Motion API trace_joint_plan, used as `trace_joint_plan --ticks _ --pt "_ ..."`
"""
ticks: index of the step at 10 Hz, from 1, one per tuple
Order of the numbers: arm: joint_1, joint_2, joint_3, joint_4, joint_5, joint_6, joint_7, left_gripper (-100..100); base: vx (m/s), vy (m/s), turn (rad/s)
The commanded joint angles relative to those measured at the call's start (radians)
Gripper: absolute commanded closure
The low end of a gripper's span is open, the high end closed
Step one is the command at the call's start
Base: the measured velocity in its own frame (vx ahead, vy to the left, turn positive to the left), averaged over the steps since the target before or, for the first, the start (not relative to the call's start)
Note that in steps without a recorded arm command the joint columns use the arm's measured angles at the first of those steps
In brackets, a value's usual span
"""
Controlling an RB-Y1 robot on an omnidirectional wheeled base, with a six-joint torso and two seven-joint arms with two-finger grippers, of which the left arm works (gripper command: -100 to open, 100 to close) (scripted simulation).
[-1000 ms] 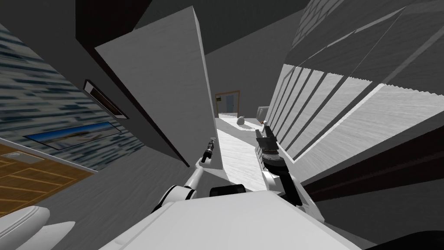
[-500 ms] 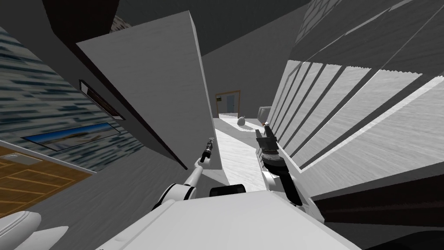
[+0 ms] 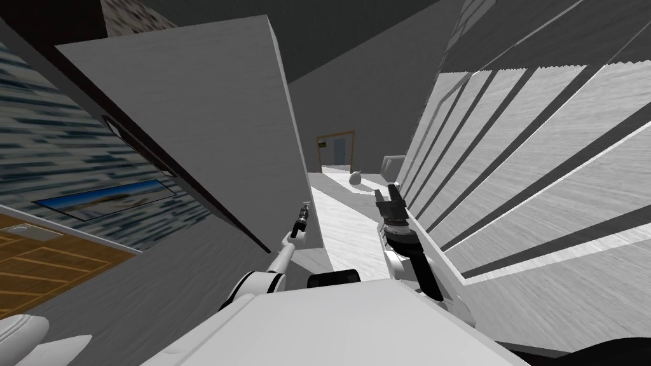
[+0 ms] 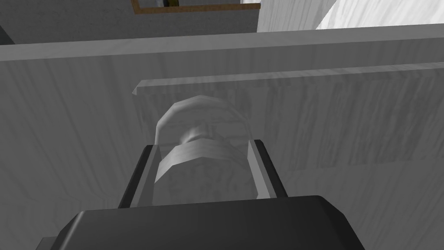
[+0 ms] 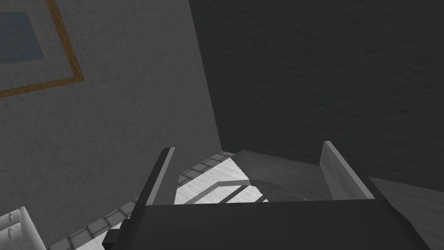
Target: Push the door open
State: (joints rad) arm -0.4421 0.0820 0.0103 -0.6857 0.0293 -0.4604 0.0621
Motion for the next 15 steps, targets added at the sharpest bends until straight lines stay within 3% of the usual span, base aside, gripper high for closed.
trace_joint_plan --ticks 1,15 --pt "-0.003 0.025 0.031 0.000 0.010 0.003 -0.004 100 0.202 -0.156 0.118" --pt "0.005 0.070 0.164 0.011 0.054 0.004 -0.043 100 0.152 -0.130 0.068"
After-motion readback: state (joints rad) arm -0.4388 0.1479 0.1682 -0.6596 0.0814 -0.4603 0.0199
